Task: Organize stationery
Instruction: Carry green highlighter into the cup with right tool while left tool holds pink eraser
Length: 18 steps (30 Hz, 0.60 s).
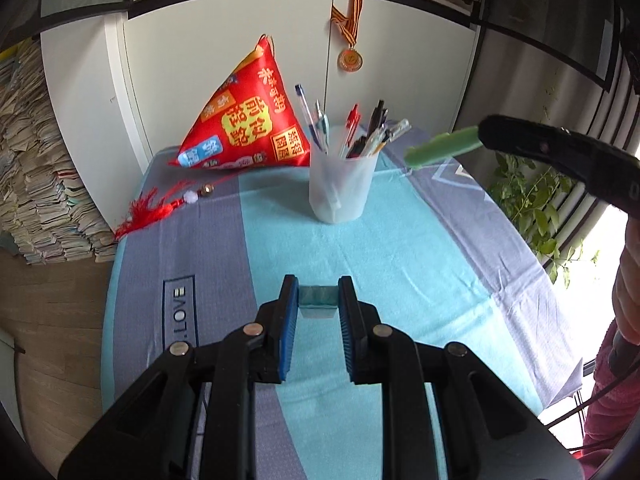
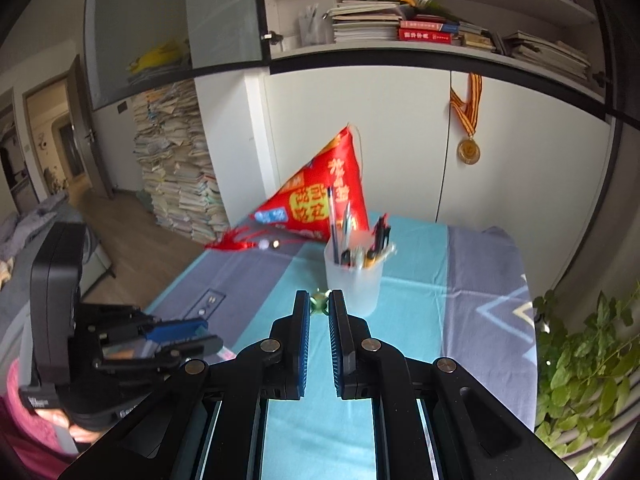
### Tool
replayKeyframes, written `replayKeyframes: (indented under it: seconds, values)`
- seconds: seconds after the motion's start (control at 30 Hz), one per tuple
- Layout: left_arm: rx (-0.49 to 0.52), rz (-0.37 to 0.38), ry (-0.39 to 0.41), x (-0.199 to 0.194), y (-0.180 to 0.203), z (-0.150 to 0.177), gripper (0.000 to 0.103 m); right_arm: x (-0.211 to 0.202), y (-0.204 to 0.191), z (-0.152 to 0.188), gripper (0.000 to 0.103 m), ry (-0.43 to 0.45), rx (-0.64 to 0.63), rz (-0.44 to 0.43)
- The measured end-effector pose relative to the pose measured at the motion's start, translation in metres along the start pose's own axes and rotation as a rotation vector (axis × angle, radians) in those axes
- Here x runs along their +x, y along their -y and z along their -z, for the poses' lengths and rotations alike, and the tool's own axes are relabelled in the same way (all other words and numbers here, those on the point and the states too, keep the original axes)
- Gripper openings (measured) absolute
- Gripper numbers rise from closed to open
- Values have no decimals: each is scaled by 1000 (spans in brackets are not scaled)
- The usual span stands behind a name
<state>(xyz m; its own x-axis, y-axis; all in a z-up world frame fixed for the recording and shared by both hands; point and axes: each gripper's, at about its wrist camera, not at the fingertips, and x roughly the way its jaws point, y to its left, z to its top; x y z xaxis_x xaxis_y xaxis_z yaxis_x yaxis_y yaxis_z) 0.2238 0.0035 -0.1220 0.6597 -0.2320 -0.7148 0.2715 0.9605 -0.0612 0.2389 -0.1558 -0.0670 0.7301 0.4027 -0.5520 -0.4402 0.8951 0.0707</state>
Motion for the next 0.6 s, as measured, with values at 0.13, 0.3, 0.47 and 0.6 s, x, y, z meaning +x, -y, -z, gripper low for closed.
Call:
replayKeyframes:
  seconds: [0.13, 0.3, 0.47, 0.6]
  values:
    - [-9, 13, 8, 1, -4, -5, 18, 8, 4, -22, 10, 8, 9, 20]
    - [-19, 24, 5, 5, -10, -7, 18, 24, 3, -44, 10, -6, -10, 33]
    - [-33, 37, 6, 8, -17, -11, 18, 54, 6, -60, 10, -60, 1, 58]
    - [-47, 45, 7, 10, -25, -12, 18, 80, 11, -65, 10, -119, 17, 88]
